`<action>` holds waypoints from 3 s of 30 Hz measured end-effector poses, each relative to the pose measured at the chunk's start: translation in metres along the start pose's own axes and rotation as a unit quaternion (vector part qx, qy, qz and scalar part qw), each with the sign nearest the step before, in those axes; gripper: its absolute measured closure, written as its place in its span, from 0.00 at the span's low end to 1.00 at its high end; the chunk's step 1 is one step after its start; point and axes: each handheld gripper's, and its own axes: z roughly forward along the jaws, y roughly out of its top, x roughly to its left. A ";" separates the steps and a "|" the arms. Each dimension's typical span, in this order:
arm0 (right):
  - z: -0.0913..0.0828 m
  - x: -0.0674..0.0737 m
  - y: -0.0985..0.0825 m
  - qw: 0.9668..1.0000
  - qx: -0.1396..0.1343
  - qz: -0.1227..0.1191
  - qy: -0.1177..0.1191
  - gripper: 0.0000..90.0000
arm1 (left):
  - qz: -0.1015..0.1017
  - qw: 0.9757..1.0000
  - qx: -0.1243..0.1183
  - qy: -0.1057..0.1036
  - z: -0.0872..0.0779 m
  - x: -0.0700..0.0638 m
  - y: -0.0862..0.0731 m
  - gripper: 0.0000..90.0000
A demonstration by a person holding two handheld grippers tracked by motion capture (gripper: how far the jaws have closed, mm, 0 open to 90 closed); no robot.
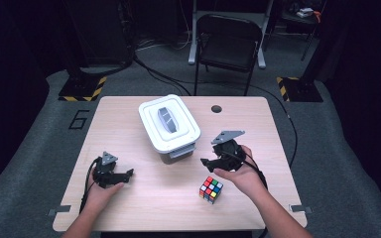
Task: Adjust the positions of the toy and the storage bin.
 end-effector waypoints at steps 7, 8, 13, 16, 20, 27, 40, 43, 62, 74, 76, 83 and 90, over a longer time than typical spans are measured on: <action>0.003 -0.007 0.015 1.000 -0.009 0.013 -0.001 0.41 | 0.000 1.000 0.000 0.000 0.000 0.000 0.000 0.15; 0.004 -0.008 0.018 1.000 -0.008 0.012 -0.004 0.42 | 0.001 1.000 0.000 0.000 0.000 0.000 0.000 0.15; 0.014 -0.010 0.034 1.000 -0.017 0.012 -0.010 0.43 | 0.000 1.000 0.000 0.000 0.000 0.000 0.000 0.15; 0.021 -0.010 0.041 1.000 -0.022 0.014 -0.013 0.44 | 0.000 1.000 0.000 0.000 0.000 0.000 0.000 0.15; 0.031 -0.009 0.047 1.000 -0.022 0.010 -0.013 0.46 | 0.000 1.000 0.000 0.001 0.000 0.000 0.000 0.15; 0.049 -0.008 0.056 1.000 -0.018 0.001 -0.025 0.47 | 0.000 1.000 0.000 0.001 0.000 0.000 0.000 0.15; 0.071 -0.005 0.072 1.000 -0.011 -0.005 -0.019 0.49 | 0.000 1.000 0.000 0.000 0.000 0.000 0.000 0.15; 0.075 -0.005 0.073 1.000 -0.011 -0.005 -0.019 0.49 | 0.000 1.000 0.000 0.000 0.000 0.000 0.000 0.15; 0.099 0.006 0.091 0.999 -0.012 -0.006 -0.029 0.52 | 0.000 1.000 0.001 0.001 0.000 0.000 0.000 0.15; 0.114 0.003 0.094 0.999 -0.013 0.001 -0.034 0.53 | 0.000 1.000 0.001 0.001 0.000 0.000 0.000 0.15; 0.116 0.003 0.095 0.999 -0.016 0.004 -0.036 0.54 | 0.000 1.000 0.001 0.001 0.000 0.000 0.000 0.15; 0.122 0.003 0.099 0.999 -0.021 0.005 -0.039 0.57 | -0.001 1.000 0.001 0.001 0.000 -0.001 0.000 0.15; 0.129 0.006 0.106 0.999 -0.019 0.002 -0.046 0.62 | 0.000 1.000 0.001 0.001 -0.001 -0.001 0.000 0.15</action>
